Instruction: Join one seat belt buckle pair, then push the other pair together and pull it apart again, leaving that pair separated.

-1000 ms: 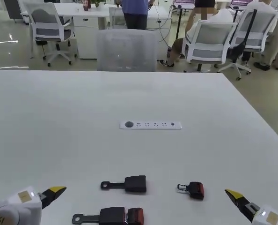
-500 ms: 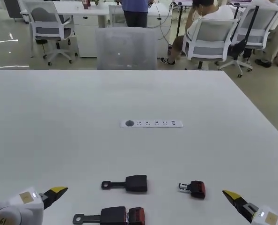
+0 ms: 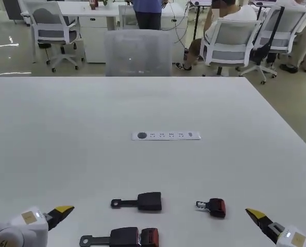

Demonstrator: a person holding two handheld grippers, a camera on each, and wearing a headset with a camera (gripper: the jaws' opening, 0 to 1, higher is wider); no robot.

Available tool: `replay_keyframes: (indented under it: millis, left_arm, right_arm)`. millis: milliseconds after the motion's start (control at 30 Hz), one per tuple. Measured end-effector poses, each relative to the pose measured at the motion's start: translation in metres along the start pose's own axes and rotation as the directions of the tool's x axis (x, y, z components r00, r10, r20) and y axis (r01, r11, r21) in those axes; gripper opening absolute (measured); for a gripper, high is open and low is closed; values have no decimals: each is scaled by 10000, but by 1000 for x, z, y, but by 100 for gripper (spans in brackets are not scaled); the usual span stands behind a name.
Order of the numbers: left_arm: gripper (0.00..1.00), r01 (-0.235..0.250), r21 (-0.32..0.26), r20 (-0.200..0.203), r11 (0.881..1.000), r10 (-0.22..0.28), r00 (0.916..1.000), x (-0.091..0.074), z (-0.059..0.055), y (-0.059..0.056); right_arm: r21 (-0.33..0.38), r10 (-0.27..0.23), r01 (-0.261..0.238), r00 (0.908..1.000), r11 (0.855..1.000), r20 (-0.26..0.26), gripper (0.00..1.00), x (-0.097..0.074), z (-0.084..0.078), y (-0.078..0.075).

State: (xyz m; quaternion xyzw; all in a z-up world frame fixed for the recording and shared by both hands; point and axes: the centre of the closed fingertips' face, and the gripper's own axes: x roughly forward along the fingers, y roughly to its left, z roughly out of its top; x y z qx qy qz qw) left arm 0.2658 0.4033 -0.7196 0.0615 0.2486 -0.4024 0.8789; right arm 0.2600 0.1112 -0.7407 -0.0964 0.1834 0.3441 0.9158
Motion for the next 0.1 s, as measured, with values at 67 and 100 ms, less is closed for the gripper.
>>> replay_keyframes:
  millis: [67,100]
  left_arm:
    - [100,-1,-36,35,10000,1,10000,0,1,0]
    - [100,-2,-47,32,10000,2,10000,0,0,0]
  right_arm:
    - [8,-1,1,10000,10000,6,100,0,0,1]
    - [13,0,0,10000,10000,9,100,1,0,1]
